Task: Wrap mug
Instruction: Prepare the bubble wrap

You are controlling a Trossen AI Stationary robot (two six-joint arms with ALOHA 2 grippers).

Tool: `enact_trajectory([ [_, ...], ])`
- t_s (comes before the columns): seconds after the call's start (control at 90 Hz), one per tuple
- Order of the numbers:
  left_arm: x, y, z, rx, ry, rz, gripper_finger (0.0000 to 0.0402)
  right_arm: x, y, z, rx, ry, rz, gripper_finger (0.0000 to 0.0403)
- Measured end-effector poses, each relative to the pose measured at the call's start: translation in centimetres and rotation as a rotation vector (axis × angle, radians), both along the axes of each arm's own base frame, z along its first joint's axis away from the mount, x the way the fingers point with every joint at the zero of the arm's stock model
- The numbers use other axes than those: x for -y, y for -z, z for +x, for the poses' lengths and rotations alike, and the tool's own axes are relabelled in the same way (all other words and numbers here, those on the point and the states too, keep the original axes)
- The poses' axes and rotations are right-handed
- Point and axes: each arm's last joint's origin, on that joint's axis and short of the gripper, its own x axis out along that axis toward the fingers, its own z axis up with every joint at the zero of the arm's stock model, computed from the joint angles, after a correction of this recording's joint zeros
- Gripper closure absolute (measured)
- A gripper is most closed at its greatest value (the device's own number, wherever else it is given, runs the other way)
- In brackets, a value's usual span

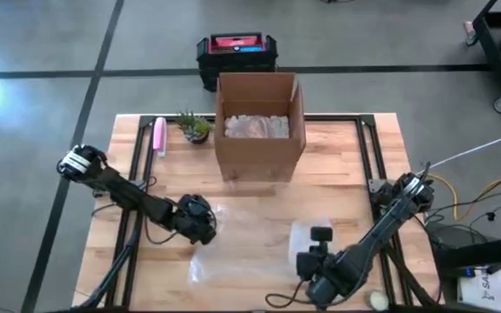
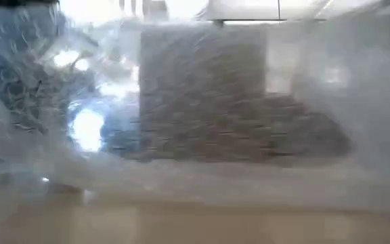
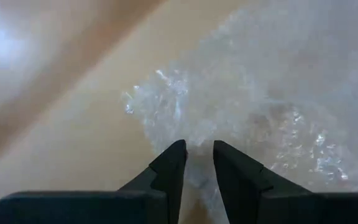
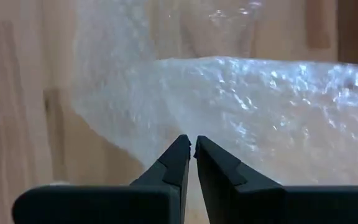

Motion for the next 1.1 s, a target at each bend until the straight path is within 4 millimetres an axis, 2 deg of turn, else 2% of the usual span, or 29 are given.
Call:
enact_trajectory([
  [0.133,-0.5,-1.5,-0.6,0.048,-0.037,0.034,0.0326,-0.1,-0.1,-0.6,-0.002,0.043,-0.010,0.0385],
  [0.267,-0.5,-2.7,-1.0,0.121,-0.057,0.054,0.0326,-0.2,-0.4,-2.2,-0.042,0.091,-0.063,0.0384],
  [0.389,-0.3,-3.6,-1.0,0.181,-0.038,0.038,0.0326,0.2,-1.9,-3.3,-0.054,0.110,-0.049,0.0385],
  [0.589,-0.3,-5.8,-0.9,0.299,0.025,0.015,0.0326,1.3,-4.9,-4.3,0.027,0.144,0.043,0.0384],
  [0.778,-0.3,-7.3,-0.9,0.374,0.044,-0.014,0.0326,1.7,-5.3,-4.6,0.048,0.140,0.003,0.0380],
  [0.867,0.0,-7.2,-0.4,0.403,0.060,-0.010,0.0326,2.3,-5.3,-3.4,0.150,0.076,-0.080,0.0368],
  [1.1,1.5,-3.8,2.5,0.368,0.155,0.019,0.0326,6.3,-4.1,3.5,0.181,-0.049,-0.094,0.0330],
])
